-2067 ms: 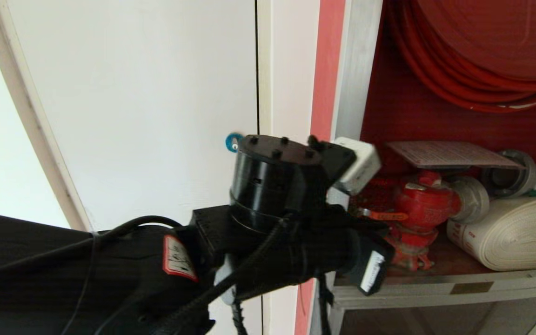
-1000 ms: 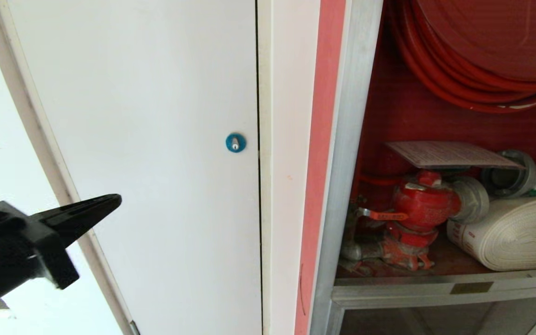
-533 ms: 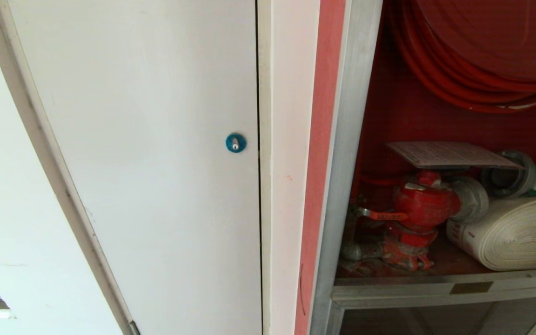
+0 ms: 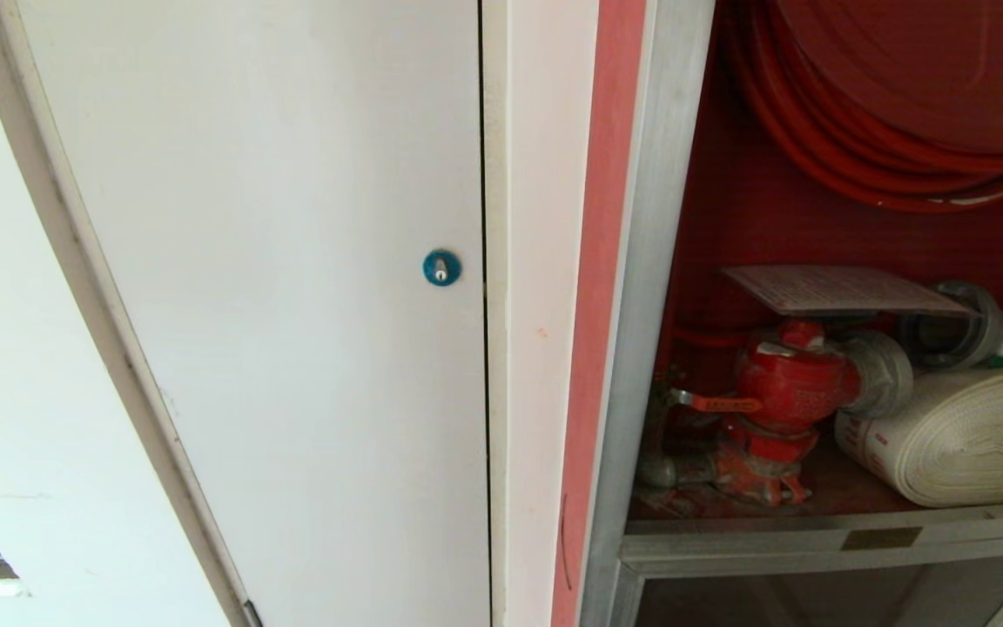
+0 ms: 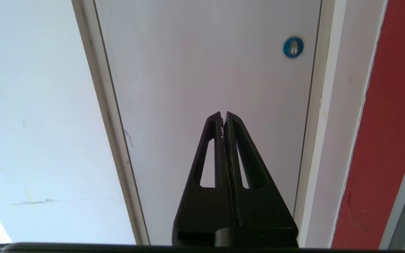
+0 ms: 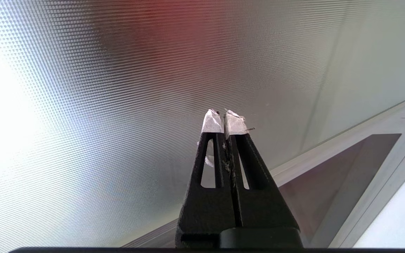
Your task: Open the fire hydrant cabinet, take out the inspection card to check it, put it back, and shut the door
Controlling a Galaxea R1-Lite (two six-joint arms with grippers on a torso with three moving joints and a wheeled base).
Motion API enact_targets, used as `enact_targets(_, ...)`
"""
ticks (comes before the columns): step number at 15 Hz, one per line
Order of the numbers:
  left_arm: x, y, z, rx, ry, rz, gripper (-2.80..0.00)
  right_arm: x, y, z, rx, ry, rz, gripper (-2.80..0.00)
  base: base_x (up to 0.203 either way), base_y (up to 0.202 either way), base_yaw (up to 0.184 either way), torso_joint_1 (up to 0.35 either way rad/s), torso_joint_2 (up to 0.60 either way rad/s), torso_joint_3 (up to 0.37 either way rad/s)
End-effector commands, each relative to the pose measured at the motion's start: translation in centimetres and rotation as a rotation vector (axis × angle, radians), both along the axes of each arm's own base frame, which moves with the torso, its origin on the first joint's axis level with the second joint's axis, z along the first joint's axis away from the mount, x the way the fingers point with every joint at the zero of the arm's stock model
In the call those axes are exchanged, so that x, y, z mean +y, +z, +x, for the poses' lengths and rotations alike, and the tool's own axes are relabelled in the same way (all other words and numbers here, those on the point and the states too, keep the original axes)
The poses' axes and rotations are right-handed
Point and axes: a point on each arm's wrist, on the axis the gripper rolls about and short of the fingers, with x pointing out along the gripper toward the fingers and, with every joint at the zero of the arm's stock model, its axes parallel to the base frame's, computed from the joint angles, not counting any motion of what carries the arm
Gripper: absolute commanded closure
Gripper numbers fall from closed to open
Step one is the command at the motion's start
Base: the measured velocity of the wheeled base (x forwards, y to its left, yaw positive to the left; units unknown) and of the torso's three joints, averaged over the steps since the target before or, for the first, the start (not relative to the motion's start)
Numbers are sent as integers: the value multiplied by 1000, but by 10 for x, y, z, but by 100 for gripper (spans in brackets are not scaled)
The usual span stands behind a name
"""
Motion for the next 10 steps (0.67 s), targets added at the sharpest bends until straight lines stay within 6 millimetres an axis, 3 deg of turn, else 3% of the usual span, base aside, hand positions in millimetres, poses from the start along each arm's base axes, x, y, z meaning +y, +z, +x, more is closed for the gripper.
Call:
enact_targets(1,0,-30,-10,-36,4,3,0,0,0,0,0,0,0,0,0,0,0,0,0,0)
enact_targets(7,-1,-92,14,155,12,10,0,0,0,0,0,0,0,0,0,0,0,0,0,0)
enact_targets(10,0,-101,17,192,25,3,0,0,0,0,0,0,0,0,0,0,0,0,0,0)
